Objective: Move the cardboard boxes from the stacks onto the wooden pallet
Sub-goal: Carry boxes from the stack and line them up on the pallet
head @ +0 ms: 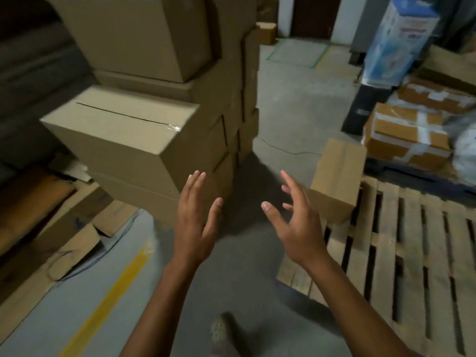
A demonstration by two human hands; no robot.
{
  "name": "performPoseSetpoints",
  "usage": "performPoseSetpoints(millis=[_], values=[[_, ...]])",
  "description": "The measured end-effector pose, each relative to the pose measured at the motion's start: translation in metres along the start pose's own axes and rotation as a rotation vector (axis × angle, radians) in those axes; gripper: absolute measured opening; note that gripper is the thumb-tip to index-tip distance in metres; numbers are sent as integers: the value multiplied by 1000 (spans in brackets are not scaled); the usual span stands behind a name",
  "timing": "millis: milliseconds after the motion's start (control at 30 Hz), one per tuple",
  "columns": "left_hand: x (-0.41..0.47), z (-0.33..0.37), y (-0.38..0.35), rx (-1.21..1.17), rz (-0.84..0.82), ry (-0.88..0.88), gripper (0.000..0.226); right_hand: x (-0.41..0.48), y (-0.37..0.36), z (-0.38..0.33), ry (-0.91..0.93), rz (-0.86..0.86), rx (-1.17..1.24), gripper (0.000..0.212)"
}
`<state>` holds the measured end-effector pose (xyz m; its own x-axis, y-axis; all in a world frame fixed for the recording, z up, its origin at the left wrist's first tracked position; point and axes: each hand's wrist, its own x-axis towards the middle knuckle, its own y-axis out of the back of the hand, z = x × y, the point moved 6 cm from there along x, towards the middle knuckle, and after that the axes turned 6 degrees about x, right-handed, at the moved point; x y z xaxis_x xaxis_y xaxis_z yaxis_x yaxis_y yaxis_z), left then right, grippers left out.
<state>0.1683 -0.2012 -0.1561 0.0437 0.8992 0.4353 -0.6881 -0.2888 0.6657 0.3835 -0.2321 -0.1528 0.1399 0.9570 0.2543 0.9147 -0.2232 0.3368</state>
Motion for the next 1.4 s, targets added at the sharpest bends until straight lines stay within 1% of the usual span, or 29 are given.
performPoseSetpoints(millis=[100, 200, 333, 467, 600, 733, 867, 967, 1067, 1167, 1233, 1333, 1400], values=[[41, -18, 37, 26, 80, -9, 62, 34, -30, -37, 70, -32, 39, 69], [90, -34, 75, 38, 153, -26, 64, 74, -62, -73, 144, -39, 57, 64], [157, -51, 120, 54, 226, -56, 62, 133, -100, -114, 215, 6, 80, 58], [222, -65, 154, 50, 271, -133, 60, 188, -130, -145, 268, 65, 74, 62], [279, -77, 175, 7, 287, -141, 56, 237, -150, -168, 290, 81, 73, 62], [333, -88, 181, -61, 303, -95, 56, 290, -159, -178, 289, 66, 53, 62], [386, -98, 173, -109, 317, -36, 56, 354, -159, -177, 245, 69, 49, 61], [427, -111, 155, -203, 292, 42, 56, 407, -158, -169, 205, 65, 51, 59], [468, -122, 137, -357, 312, 163, 52, 470, -155, -154, 158, 68, 90, 57], [512, -143, 113, -617, 358, 397, 42, 540, -156, -126, 57, 45, 185, 58], [537, -158, 94, -743, 395, 551, 35, 583, -156, -104, -18, 24, 243, 57], [570, -172, 66, -789, 447, 694, 22, 638, -158, -79, -135, -7, 366, 56], [589, -176, 50, -784, 481, 738, 23, 666, -161, -69, -208, -42, 443, 53]])
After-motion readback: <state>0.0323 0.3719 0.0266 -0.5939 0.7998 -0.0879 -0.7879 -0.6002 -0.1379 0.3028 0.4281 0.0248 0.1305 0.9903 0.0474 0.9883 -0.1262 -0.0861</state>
